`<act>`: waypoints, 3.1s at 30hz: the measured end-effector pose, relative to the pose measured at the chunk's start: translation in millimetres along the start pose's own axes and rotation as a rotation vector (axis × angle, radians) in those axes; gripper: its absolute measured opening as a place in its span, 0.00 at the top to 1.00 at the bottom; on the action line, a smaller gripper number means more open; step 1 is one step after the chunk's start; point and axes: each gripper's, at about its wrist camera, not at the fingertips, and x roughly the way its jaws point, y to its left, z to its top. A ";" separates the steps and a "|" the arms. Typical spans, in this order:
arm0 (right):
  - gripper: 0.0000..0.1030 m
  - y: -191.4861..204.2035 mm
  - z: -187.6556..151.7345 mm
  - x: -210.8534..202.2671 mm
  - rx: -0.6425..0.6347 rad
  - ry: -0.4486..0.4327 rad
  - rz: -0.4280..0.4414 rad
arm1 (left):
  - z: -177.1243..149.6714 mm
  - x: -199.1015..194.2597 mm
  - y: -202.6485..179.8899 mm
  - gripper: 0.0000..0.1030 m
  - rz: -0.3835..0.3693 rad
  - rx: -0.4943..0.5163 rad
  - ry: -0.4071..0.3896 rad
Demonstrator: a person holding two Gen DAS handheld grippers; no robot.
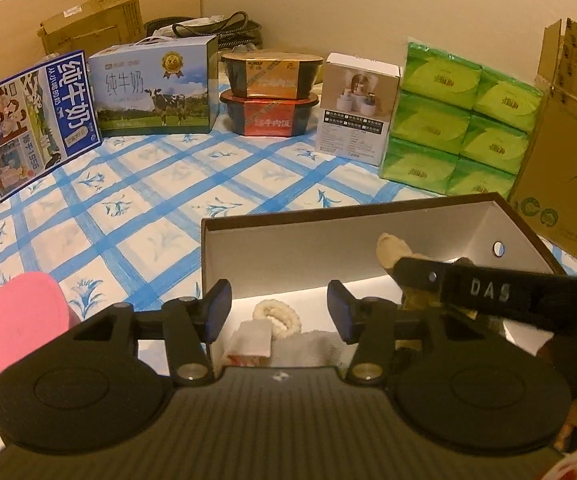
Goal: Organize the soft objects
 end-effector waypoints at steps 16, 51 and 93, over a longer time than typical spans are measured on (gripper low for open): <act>0.41 1.9 -9.4 -8.0 -0.022 0.000 -0.021 | -14.5 -7.0 -1.9 0.52 0.023 0.037 0.019; 0.26 33.3 -102.4 -199.1 -0.231 -0.072 0.088 | -77.8 -203.4 -4.3 0.46 0.080 -0.075 -0.102; 0.21 -22.6 -254.1 -402.8 -0.201 -0.029 0.025 | -276.3 -381.7 -141.7 0.31 0.086 0.011 -0.072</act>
